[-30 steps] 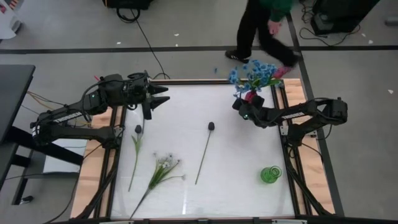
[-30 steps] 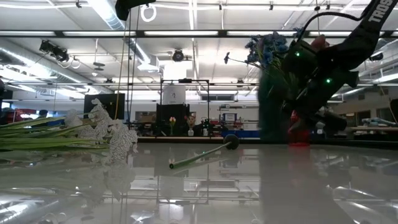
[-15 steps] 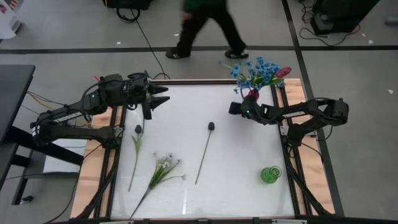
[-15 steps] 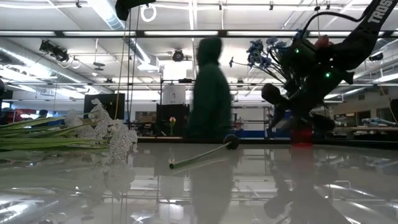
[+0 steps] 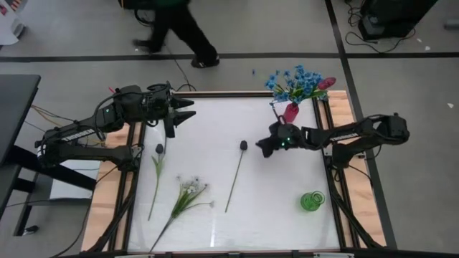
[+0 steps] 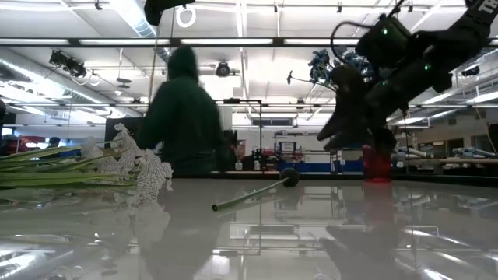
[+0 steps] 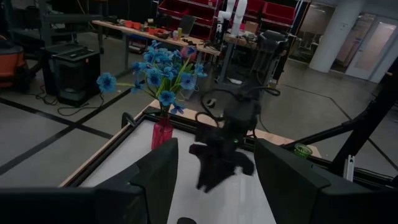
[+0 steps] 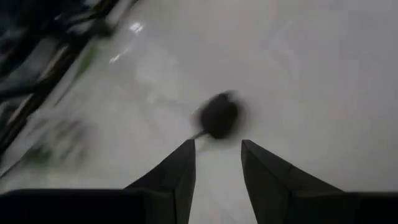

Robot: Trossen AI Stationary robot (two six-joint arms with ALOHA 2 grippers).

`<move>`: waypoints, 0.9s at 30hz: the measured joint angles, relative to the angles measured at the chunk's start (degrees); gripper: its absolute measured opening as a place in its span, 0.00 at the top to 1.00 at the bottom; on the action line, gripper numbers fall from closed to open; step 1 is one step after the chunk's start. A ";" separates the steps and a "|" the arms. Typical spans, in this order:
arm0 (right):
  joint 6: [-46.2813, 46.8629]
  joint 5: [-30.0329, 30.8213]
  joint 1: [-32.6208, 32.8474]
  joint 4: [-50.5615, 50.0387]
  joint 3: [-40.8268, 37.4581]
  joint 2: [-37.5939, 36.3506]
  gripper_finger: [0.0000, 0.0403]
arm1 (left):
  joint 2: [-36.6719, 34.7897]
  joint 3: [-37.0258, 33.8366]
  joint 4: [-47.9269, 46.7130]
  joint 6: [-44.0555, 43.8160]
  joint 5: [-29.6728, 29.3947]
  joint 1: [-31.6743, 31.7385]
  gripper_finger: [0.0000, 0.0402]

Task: Sort flowers into vase by color
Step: Put the top white flowers into the green vase

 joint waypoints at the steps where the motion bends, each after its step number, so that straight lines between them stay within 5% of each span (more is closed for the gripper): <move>1: -0.76 -1.00 1.08 0.03 0.71 0.00 0.66 | 0.00 0.02 -0.02 0.00 0.00 -0.01 0.46; 18: -17.72 -7.63 11.69 -1.18 18.73 0.00 0.66 | -0.01 0.00 0.14 -0.17 0.00 0.01 0.46; 27: -13.51 -8.00 13.08 11.28 19.77 1.65 0.66 | 0.01 0.00 0.20 -0.11 0.00 0.00 0.46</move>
